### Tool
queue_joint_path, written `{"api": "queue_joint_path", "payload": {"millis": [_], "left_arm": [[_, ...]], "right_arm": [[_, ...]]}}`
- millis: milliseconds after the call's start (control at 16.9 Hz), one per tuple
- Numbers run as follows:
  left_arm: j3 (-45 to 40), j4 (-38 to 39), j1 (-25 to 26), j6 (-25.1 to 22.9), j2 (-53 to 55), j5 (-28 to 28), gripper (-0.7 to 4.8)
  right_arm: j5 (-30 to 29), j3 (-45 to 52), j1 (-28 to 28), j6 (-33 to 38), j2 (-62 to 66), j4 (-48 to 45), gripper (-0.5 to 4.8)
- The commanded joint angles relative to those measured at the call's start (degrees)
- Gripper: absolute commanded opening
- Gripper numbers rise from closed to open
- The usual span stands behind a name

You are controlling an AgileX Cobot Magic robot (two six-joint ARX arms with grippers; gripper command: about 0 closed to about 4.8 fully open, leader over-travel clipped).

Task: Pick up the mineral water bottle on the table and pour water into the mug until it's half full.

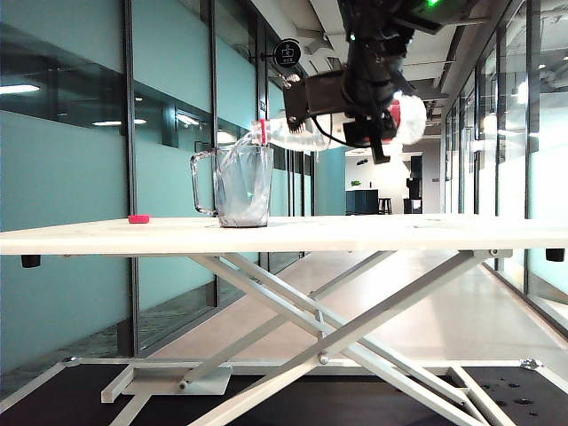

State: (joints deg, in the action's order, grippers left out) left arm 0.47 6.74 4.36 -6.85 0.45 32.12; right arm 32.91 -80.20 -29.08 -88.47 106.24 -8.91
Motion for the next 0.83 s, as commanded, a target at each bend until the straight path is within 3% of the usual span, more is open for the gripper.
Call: {"api": "queue_joint_path", "payload": {"millis": [59, 708, 826], "left_arm": [[0.11, -0.31, 0.04, -0.24, 0.04, 0.00, -0.05], [0.11, -0.31, 0.04, -0.24, 0.04, 0.00, -0.05], [0.11, -0.31, 0.04, -0.22, 0.04, 0.02, -0.05]], "right_arm": [[2.19, -0.66, -0.33, -0.98, -0.81, -3.32, 1.66], [3.37, -0.66, -0.33, -1.20, -0.81, -3.34, 1.66], [2.38, -0.66, -0.31, 7.67, -0.81, -2.84, 1.66]]}}
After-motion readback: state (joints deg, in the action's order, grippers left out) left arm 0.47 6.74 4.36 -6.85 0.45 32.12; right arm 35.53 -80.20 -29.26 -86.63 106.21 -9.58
